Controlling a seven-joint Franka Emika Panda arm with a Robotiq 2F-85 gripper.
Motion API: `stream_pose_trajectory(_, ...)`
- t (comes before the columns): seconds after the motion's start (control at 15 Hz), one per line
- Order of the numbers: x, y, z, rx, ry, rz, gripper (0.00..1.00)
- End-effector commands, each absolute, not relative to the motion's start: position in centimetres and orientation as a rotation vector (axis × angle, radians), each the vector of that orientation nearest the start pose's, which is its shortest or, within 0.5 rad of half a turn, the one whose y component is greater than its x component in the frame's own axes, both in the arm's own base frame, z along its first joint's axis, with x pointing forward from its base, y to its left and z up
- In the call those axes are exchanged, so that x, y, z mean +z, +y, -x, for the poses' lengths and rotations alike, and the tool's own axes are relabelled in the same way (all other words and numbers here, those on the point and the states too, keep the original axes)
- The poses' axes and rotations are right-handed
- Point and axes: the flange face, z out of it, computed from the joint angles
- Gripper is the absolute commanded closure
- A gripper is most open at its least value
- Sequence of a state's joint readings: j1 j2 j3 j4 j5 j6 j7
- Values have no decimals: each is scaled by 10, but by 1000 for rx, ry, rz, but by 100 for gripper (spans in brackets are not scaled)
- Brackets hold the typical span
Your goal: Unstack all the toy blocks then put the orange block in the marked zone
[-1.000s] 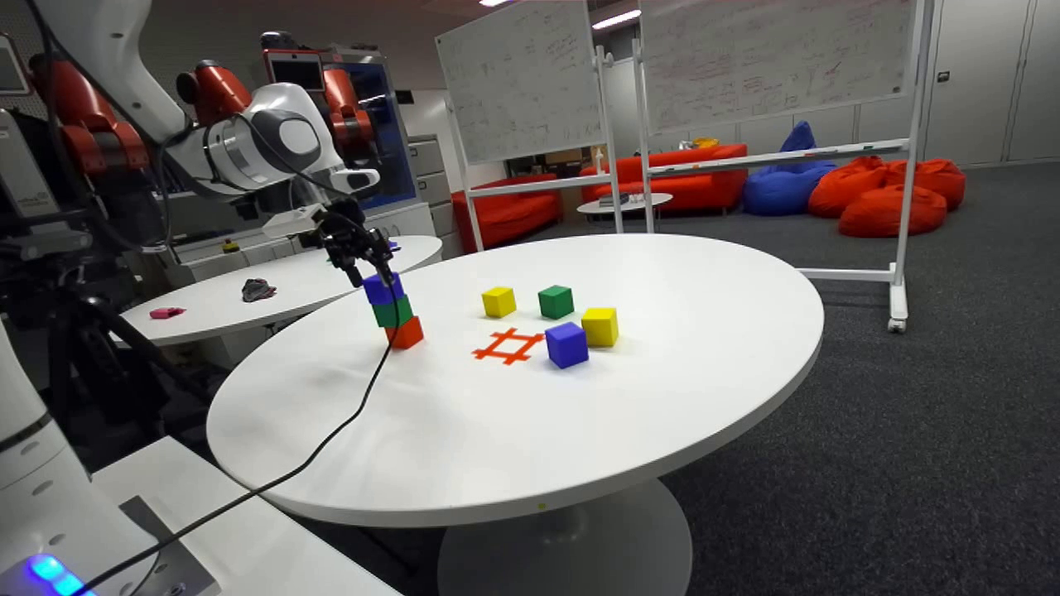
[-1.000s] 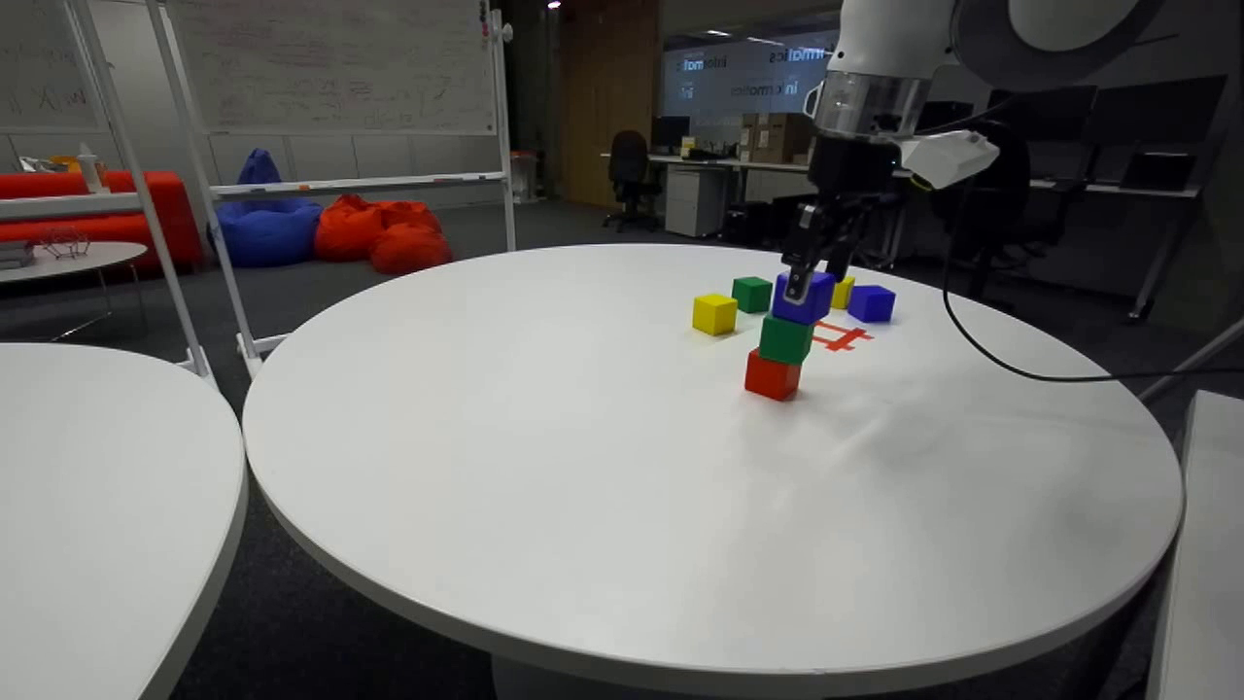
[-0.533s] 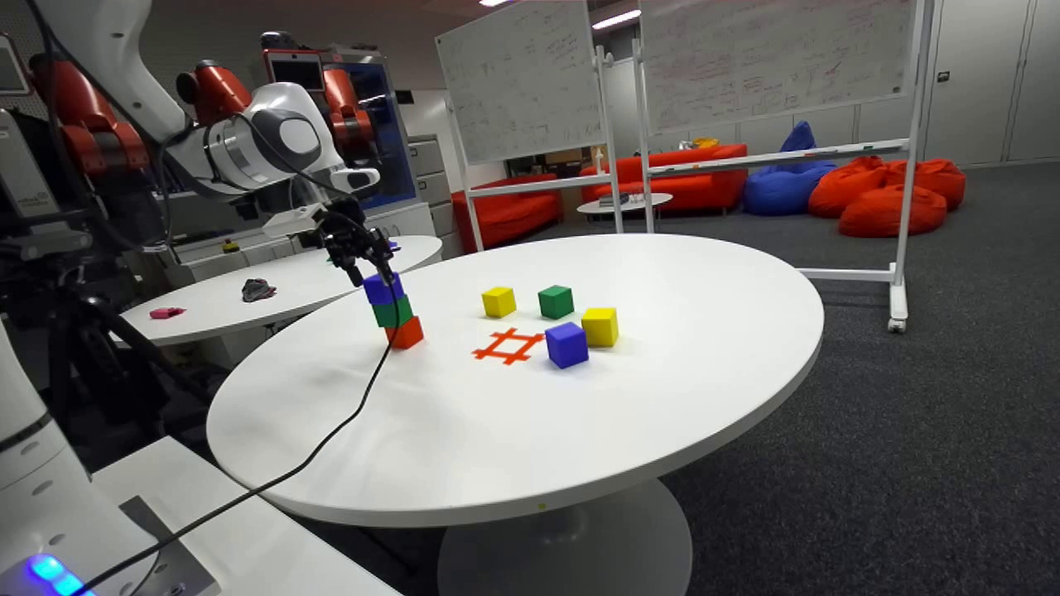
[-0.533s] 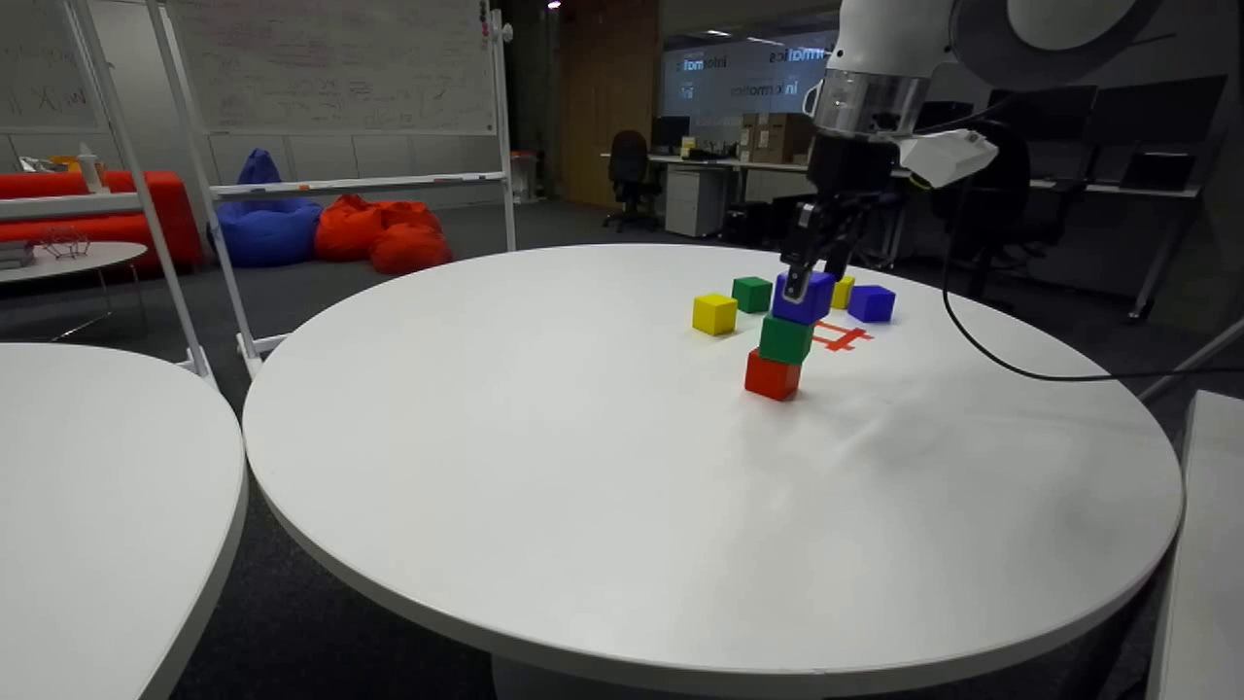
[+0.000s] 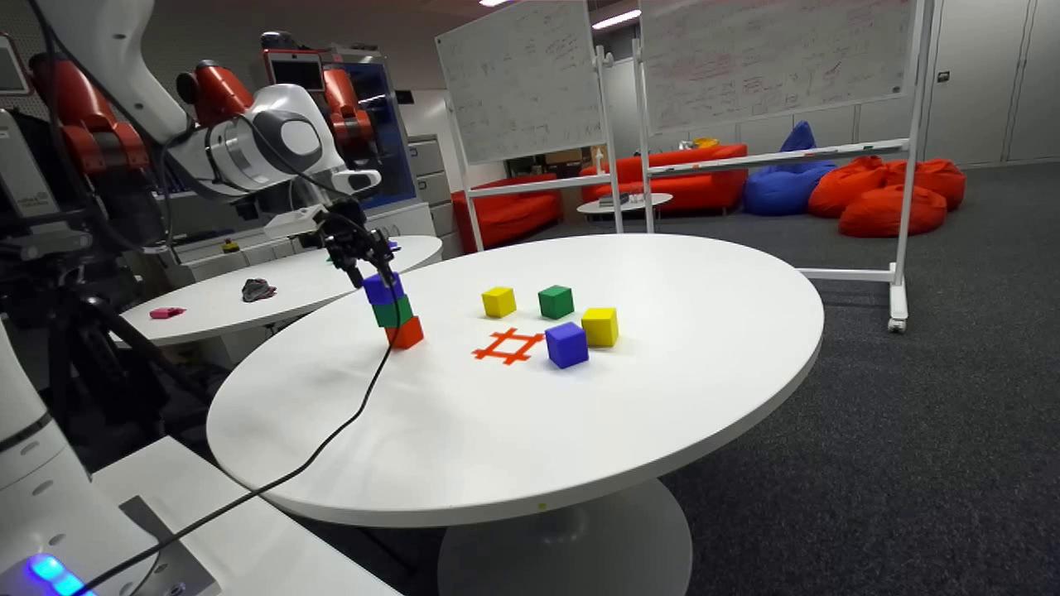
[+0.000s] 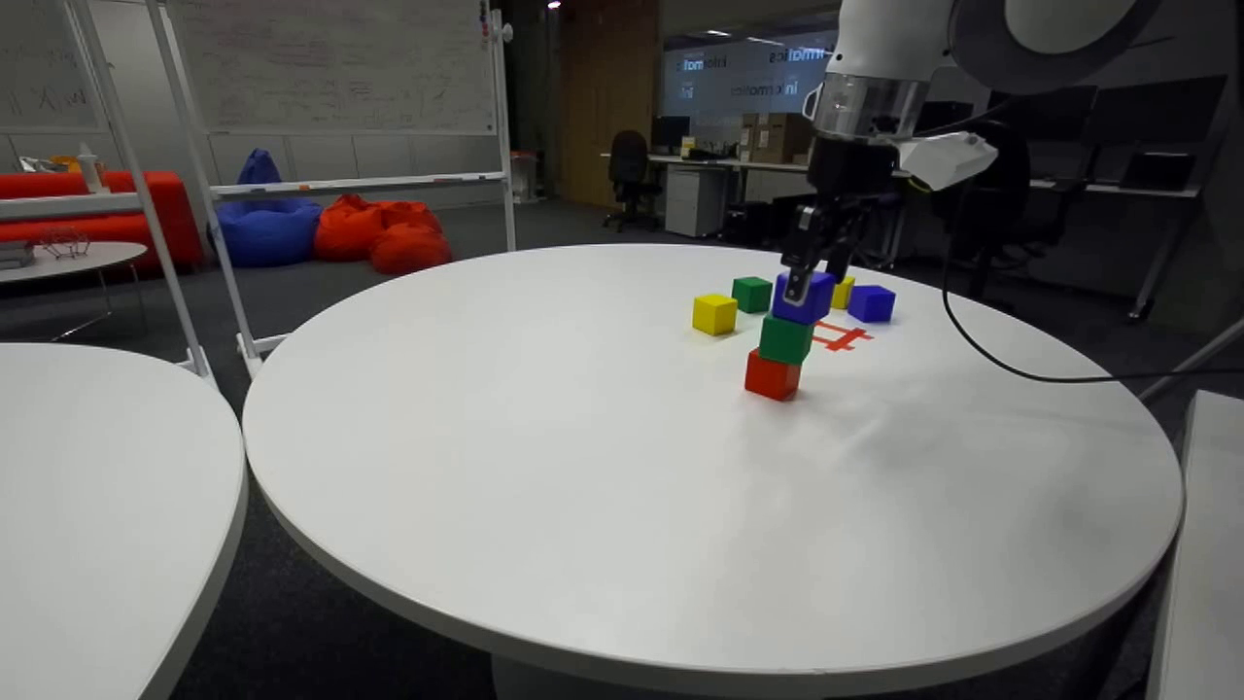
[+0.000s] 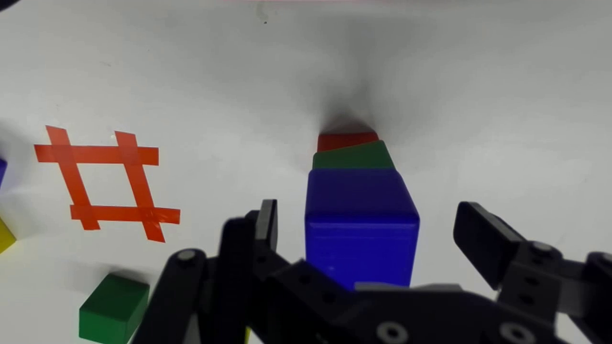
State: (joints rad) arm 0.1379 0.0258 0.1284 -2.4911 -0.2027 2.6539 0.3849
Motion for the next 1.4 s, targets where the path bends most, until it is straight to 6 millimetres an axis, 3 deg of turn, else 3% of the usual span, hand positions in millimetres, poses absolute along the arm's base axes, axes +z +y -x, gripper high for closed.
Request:
stream_pose_trajectory(0.0, 284, 128, -469, -238, -72, 3178, 0)
stream_pose_trajectory(0.67, 282, 130, -466, -235, -79, 3188, 0)
stream_pose_trajectory(1.33, 278, 129, -476, -201, -74, 3190, 0)
